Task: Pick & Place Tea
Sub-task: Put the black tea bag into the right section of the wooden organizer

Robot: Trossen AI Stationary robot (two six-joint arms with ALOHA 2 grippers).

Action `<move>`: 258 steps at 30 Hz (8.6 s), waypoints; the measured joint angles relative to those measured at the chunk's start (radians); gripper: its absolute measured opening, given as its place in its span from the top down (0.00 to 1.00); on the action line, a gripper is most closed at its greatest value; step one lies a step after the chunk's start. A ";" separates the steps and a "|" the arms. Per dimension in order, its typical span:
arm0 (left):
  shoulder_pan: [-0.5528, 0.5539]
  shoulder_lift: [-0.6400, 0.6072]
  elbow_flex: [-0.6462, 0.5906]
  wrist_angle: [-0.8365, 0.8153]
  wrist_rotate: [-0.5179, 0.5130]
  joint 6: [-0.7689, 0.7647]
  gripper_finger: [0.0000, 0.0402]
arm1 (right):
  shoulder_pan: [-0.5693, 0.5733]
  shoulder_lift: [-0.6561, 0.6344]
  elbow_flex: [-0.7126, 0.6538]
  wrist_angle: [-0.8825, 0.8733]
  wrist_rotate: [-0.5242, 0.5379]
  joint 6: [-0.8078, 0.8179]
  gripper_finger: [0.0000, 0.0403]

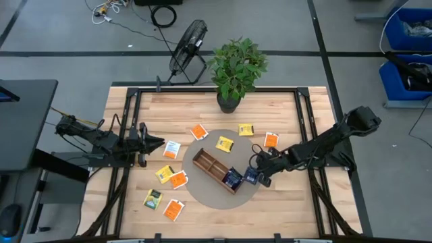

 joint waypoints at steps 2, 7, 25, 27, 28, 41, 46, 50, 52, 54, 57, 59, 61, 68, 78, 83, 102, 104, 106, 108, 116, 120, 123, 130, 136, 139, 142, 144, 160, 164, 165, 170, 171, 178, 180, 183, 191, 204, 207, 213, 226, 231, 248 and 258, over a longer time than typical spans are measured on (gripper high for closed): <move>0.000 0.000 0.000 0.000 0.000 0.000 0.86 | 0.001 0.000 0.000 0.001 0.008 -0.018 0.98; 0.000 0.000 0.000 0.000 0.000 0.000 0.86 | 0.001 -0.008 0.007 0.003 0.014 -0.043 0.99; 0.000 0.000 0.000 -0.007 0.000 -0.021 0.86 | 0.035 -0.030 0.113 -0.051 0.038 -0.044 0.64; 0.000 0.000 0.000 -0.007 0.000 -0.025 0.86 | 0.035 -0.013 0.113 -0.037 0.041 -0.043 0.55; 0.000 0.000 0.000 -0.007 0.000 -0.025 0.86 | 0.035 -0.003 0.113 -0.027 0.041 -0.044 0.51; 0.000 0.000 0.000 -0.007 0.000 -0.026 0.86 | 0.035 0.170 0.121 0.034 0.058 -0.035 0.38; 0.000 0.000 0.000 -0.007 0.000 -0.025 0.86 | 0.036 0.187 0.122 0.035 0.078 -0.036 0.52; 0.000 0.000 0.000 -0.007 0.000 -0.025 0.86 | 0.035 0.178 0.119 0.026 0.077 -0.042 0.70; 0.000 0.000 0.000 -0.007 0.000 -0.025 0.86 | 0.035 0.175 0.117 0.021 0.075 -0.043 0.81; 0.000 0.000 0.000 -0.007 0.000 -0.025 0.86 | 0.035 0.174 0.117 0.021 0.068 -0.053 0.92; 0.000 0.000 0.000 -0.007 0.000 -0.025 0.86 | 0.036 0.174 0.117 0.021 0.062 -0.057 0.98; 0.000 0.000 0.000 -0.007 0.000 -0.025 0.86 | 0.036 0.174 0.119 0.013 0.065 -0.057 0.98; 0.000 0.000 0.000 -0.007 0.000 -0.025 0.86 | 0.038 0.175 0.135 -0.038 0.076 -0.057 0.99; 0.000 0.000 0.000 -0.007 0.000 -0.025 0.86 | 0.044 0.174 0.195 -0.262 0.179 -0.064 1.00; 0.000 0.000 0.000 -0.007 0.000 -0.024 0.86 | 0.075 0.169 0.237 -0.329 0.251 -0.066 1.00; 0.000 0.000 0.000 -0.007 0.000 -0.024 0.86 | 0.092 0.133 0.238 -0.338 0.296 -0.057 1.00; 0.001 0.000 0.000 -0.009 -0.026 -0.025 0.86 | 0.158 0.057 0.122 -0.068 0.208 -0.092 0.54; 0.001 0.000 0.000 -0.010 -0.026 -0.024 0.86 | 0.159 0.057 0.117 -0.067 0.214 -0.095 0.46; 0.001 0.000 0.000 -0.010 -0.026 -0.024 0.86 | 0.159 0.057 0.113 -0.070 0.220 -0.091 0.40; 0.001 0.000 0.000 -0.010 -0.026 -0.025 0.86 | 0.158 0.057 0.113 -0.087 0.249 -0.081 0.36; 0.001 0.000 0.000 -0.010 -0.026 -0.025 0.86 | 0.144 0.070 0.112 -0.115 0.269 -0.045 0.34; 0.001 0.000 0.000 -0.011 -0.026 -0.025 0.86 | 0.143 0.090 0.090 -0.069 0.261 -0.041 0.34; 0.001 0.000 0.000 -0.015 -0.026 -0.025 0.86 | 0.140 0.100 0.067 -0.013 0.258 -0.024 0.34; 0.001 0.000 0.000 -0.016 -0.026 -0.025 0.86 | 0.137 0.100 0.053 -0.013 0.232 -0.009 0.42; 0.001 0.000 0.000 -0.015 -0.026 -0.025 0.86 | 0.137 0.105 0.053 -0.021 0.227 -0.008 0.64; 0.001 0.000 0.000 -0.015 -0.026 -0.025 0.86 | 0.136 0.105 0.053 -0.036 0.223 0.001 0.78; 0.001 0.000 0.000 -0.015 -0.026 -0.025 0.86 | 0.131 0.106 0.053 -0.055 0.219 0.014 0.94; 0.001 0.000 0.000 -0.015 -0.026 -0.025 0.86 | 0.130 0.105 0.053 -0.061 0.217 0.020 0.98; 0.001 0.000 0.000 -0.014 -0.026 -0.028 0.86 | 0.136 0.108 0.137 -0.233 0.285 -0.039 1.00; 0.001 0.000 0.000 -0.014 -0.026 -0.025 0.86 | 0.136 0.108 0.185 -0.302 0.296 -0.050 1.00; 0.001 0.000 0.000 -0.014 -0.026 -0.025 0.86 | 0.136 0.108 0.193 -0.311 0.305 -0.055 1.00; 0.001 0.000 0.000 -0.014 -0.026 -0.025 0.86 | 0.136 0.107 0.246 -0.386 0.329 -0.077 1.00; 0.001 0.000 0.000 -0.015 -0.026 -0.025 0.86 | 0.136 0.107 0.255 -0.419 0.343 -0.073 1.00; 0.001 0.000 0.000 -0.011 -0.026 -0.030 0.86 | 0.136 0.106 0.309 -0.574 0.388 -0.060 1.00; 0.001 0.000 0.000 -0.004 -0.026 -0.052 0.86 | 0.136 0.106 0.322 -0.598 0.408 -0.061 1.00; 0.001 0.000 0.000 -0.001 -0.032 -0.094 0.86 | 0.136 0.106 0.339 -0.634 0.435 -0.065 1.00; 0.001 0.000 0.000 0.033 -0.076 -0.268 0.86 | 0.127 0.105 0.402 -0.690 0.528 -0.131 1.00; 0.001 0.079 0.000 0.084 -0.110 -0.445 0.80 | 0.073 0.105 0.476 -0.643 0.658 -0.341 1.00; 0.001 0.152 0.000 0.157 -0.110 -0.446 0.71 | 0.060 0.104 0.489 -0.577 0.666 -0.428 1.00; 0.040 0.310 0.000 0.308 -0.095 -0.472 0.53 | 0.036 0.104 0.490 -0.445 0.674 -0.594 1.00; 0.186 0.636 0.000 0.587 0.042 -0.585 0.40 | -0.004 0.104 0.490 -0.139 0.681 -0.953 1.00; 0.211 0.748 0.000 0.732 0.095 -0.610 0.41 | -0.015 0.104 0.490 -0.094 0.672 -1.031 1.00; 0.298 1.169 0.283 0.823 0.266 -0.602 0.41 | -0.055 0.104 0.490 0.022 0.606 -1.211 1.00; 0.349 1.343 0.432 0.822 0.394 -0.608 0.41 | -0.055 0.104 0.490 0.048 0.576 -1.276 1.00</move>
